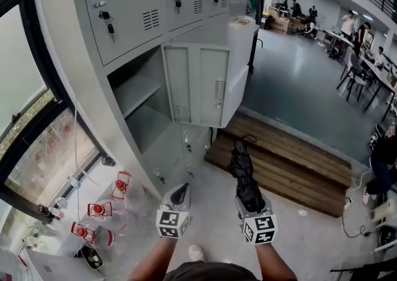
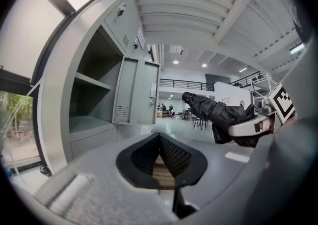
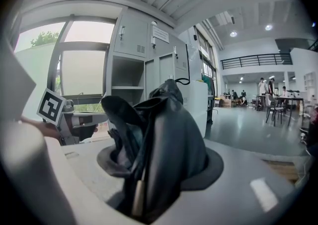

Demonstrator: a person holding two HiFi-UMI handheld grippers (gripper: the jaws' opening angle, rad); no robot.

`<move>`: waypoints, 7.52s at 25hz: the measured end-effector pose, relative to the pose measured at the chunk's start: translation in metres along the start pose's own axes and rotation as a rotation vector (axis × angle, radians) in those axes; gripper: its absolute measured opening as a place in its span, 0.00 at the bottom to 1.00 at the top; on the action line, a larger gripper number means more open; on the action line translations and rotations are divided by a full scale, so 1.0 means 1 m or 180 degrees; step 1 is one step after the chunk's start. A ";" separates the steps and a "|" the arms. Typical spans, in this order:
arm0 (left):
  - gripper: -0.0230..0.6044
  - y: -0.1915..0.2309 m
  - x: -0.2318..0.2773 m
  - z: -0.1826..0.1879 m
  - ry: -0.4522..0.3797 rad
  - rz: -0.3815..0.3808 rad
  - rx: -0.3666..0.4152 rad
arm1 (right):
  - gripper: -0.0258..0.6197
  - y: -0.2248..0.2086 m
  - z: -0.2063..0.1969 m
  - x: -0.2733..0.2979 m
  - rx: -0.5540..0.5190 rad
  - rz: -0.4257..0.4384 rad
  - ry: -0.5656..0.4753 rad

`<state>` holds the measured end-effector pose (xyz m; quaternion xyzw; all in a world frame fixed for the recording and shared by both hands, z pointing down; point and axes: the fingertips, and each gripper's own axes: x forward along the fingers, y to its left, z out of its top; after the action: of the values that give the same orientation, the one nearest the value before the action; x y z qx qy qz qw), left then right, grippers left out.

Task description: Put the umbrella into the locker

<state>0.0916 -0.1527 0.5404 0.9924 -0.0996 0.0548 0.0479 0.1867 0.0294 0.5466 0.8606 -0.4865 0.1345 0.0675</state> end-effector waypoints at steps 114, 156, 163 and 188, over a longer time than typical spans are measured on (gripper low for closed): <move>0.04 0.308 -0.025 -0.007 0.0003 0.2841 -0.0409 | 0.43 0.333 0.102 0.516 -0.1523 0.2533 0.0995; 0.04 0.229 -0.004 0.032 -0.0152 0.2730 -0.0141 | 0.27 0.215 0.161 0.367 -0.1241 0.2662 -0.0223; 0.04 0.205 0.002 0.041 -0.0209 0.2730 -0.0079 | 0.09 0.187 0.159 0.340 -0.1149 0.2628 -0.0324; 0.04 0.167 0.026 0.053 -0.0249 0.2539 -0.0002 | 0.04 0.139 0.146 0.302 -0.0948 0.2530 -0.0505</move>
<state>0.0883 -0.3261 0.5048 0.8771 -0.4788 0.0312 0.0194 0.2397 -0.3258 0.4948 0.5949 -0.7980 0.0118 0.0963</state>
